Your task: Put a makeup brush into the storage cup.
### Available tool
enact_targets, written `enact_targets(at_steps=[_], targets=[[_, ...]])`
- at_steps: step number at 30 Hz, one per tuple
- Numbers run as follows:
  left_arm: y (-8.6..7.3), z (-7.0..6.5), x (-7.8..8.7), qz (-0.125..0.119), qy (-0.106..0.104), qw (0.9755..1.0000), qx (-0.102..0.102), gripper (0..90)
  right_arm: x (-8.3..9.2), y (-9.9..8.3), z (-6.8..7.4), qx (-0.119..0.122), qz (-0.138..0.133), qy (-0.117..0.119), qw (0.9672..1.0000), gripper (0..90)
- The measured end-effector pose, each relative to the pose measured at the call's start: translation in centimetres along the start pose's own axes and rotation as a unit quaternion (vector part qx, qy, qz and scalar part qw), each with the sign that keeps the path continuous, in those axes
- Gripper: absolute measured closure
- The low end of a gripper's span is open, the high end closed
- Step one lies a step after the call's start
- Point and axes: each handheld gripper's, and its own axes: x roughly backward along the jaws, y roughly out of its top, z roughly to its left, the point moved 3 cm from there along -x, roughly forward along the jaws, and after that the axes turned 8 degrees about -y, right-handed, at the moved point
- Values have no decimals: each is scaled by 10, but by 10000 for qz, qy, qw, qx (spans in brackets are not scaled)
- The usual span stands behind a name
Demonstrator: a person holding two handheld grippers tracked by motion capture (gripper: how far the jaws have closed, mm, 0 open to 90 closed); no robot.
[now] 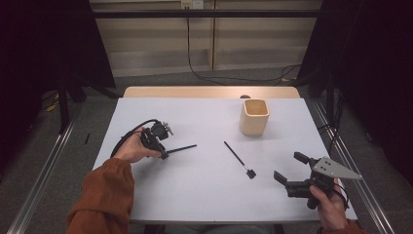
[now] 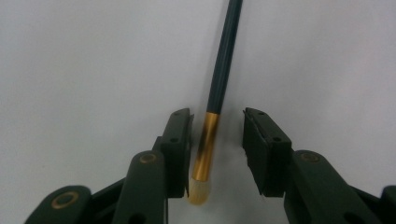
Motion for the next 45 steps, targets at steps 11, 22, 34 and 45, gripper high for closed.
enact_targets(at_steps=[11, 22, 34, 45], targets=[[6, -2, -4, 264, 14, 9996, -3, 684, -1, 0, 1, 53, 11, 31, 10000, 0], [6, -1, -4, 242, -78, 9996, 127, 834, -1, -1, 2, 49, 15, 38, 10000, 0], [4, 0, -2, 138, -114, 9996, 227, 841, -1, -1, 1, 46, 17, 36, 10000, 0], [-3, 4, 1, -199, -214, 9986, 432, 842, -1, -1, 1, 37, 37, 51, 10000, 0]])
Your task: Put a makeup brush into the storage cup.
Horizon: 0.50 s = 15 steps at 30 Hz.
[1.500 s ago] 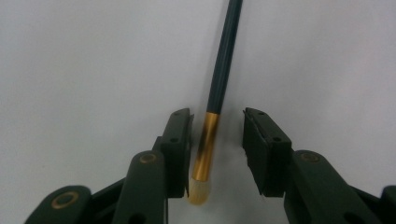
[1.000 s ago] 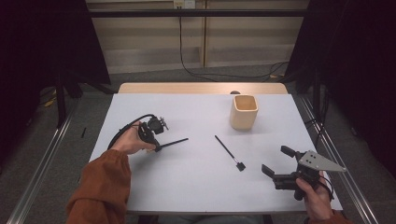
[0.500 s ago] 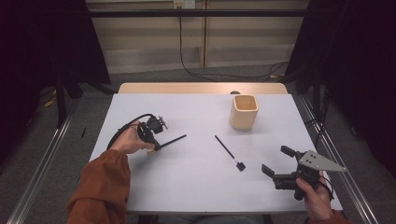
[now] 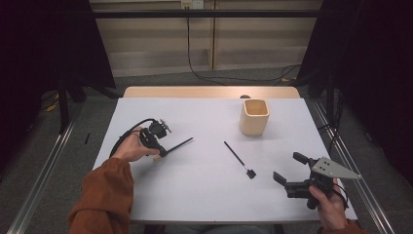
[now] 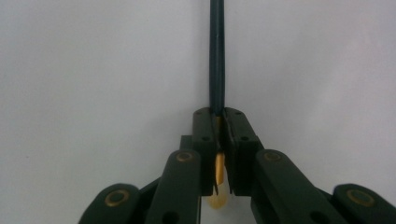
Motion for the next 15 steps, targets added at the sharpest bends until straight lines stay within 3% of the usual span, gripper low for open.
enact_targets(at_steps=[6, 15], targets=[[-2, 0, 2, -81, -23, 9999, 73, 842, 0, 0, 0, -1, 0, -4, 10000, 0], [-5, 0, 12, -507, -84, 9984, 236, 841, 0, 0, 0, -4, -1, -8, 10000, 0]])
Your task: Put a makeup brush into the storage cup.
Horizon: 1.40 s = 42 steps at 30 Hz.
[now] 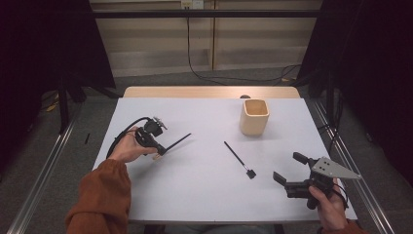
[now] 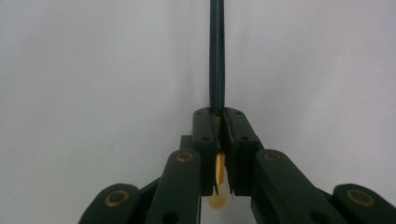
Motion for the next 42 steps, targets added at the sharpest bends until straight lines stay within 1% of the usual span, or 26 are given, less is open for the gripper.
enact_targets(at_steps=[1, 2, 5, 6, 8, 9, 12, 13, 14, 15, 18, 21, 22, 24, 25, 26, 27, 28, 30, 31, 32, 36, 37, 38, 39, 42], targets=[[0, 0, 2, -36, -32, 10000, -12, 842, 0, 0, 0, 3, -6, 1, 10000, 0], [0, -1, 2, -85, -8, 10000, -10, 842, 0, 0, 0, 1, -5, 0, 10000, 0], [0, -2, 5, -246, -63, 9997, 28, 842, 0, 0, 0, -1, 1, 1, 10000, 0], [-1, -2, 5, -312, -81, 9994, 80, 842, 0, 0, 0, -6, 4, 1, 10000, 0], [-2, -3, 6, -412, -85, 9991, 98, 842, 0, 0, 0, -3, 1, 1, 10000, 0], [-3, -3, 7, -469, -124, 9988, 107, 842, 0, 0, 0, -5, -3, 1, 10000, 0], [-5, -4, 10, -665, -158, 9976, 142, 841, 0, 0, 0, -2, 1, -2, 10000, 0], [-5, -4, 12, -735, -124, 9971, 176, 841, 0, 0, 0, -4, 3, -1, 10000, 0], [-6, -4, 14, -804, -148, 9965, 192, 841, 0, 0, 0, -7, 1, -1, 10000, 0], [-6, -6, 16, -920, -227, 9953, 202, 841, 0, 0, 0, -5, 2, -2, 10000, 0], [-7, -6, 21, -1045, -141, 9942, 190, 841, 0, 0, 0, -6, 4, -6, 10000, 0], [-8, -8, 24, -1286, -134, 9914, 224, 841, 0, 0, 0, -5, -6, -4, 10000, 0], [-9, -9, 25, -1428, -73, 9892, 313, 841, 0, 0, 0, -5, -9, -6, 10000, 0], [-10, -9, 25, -1492, 33, 9882, 332, 842, 0, 0, 0, -7, 1, -8, 10000, 0], [-11, -10, 25, -1543, 40, 9874, 348, 842, 0, 0, 0, -9, 4, -4, 10000, 0], [-12, -10, 26, -1638, 55, 9858, 369, 842, 0, 0, 0, -4, 1, -4, 10000, 0], [-13, -10, 27, -1700, 48, 9847, 374, 842, 0, 0, 0, -6, -1, -3, 10000, 0], [-14, -11, 28, -1807, 68, 9827, 401, 841, 0, 0, 0, -6, -3, -4, 10000, 0], [-14, -14, 30, -1956, 40, 9799, 399, 841, 0, 0, 0, -7, 0, -9, 10000, 0], [-15, -15, 31, -2028, 71, 9784, 385, 841, 0, 0, 0, -13, 3, -9, 10000, 0], [-15, -17, 31, -2081, -11, 9774, 379, 841, 0, 0, 0, -8, -2, -8, 10000, 0], [-16, -23, 31, -2169, -18, 9758, 272, 841, 0, 0, 0, 0, -3, -9, 10000, 0], [-16, -25, 31, -2171, -81, 9758, 236, 842, 0, 0, 0, -6, -6, -7, 10000, 0], [-15, -27, 31, -2200, -12, 9753, 202, 841, 0, 0, 0, -4, -9, -7, 10000, 0], [-15, -29, 31, -2224, -19, 9748, 178, 841, 0, 0, 0, -4, -6, -5, 10000, 0], [-15, -34, 31, -2392, -69, 9709, 126, 841, 0, 0, 0, -5, -3, 2, 10000, 0]])
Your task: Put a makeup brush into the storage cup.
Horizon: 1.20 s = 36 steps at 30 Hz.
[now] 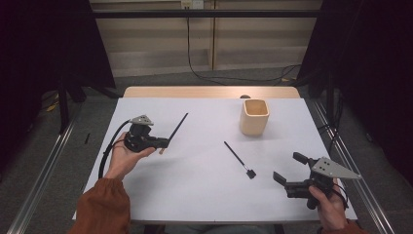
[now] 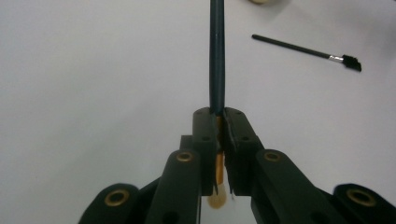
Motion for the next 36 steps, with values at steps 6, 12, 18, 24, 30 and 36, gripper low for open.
enact_targets(at_steps=[6, 12, 18, 24, 30, 36], targets=[[-1, -5, 7, -335, -23, 9994, 3, 841, 0, 0, 0, -3, 5, -3, 10000, 0], [-3, -8, 15, -566, 35, 9984, -75, 841, 1, 0, 0, 20, -23, 19, 10000, 0], [-8, -11, 17, -835, 84, 9964, -111, 841, 1, 1, 0, 6, -42, 23, 10000, 0], [-8, -20, 22, -994, -4, 9949, -171, 841, 0, 0, 0, 11, -33, 23, 10000, 0], [-11, -30, 28, -1134, -49, 9932, -252, 841, 1, 0, -1, -18, -30, 1, 10000, 0], [-13, -38, 31, -1210, -125, 9922, -290, 841, 1, 1, 0, -10, -54, 24, 10000, 0]])
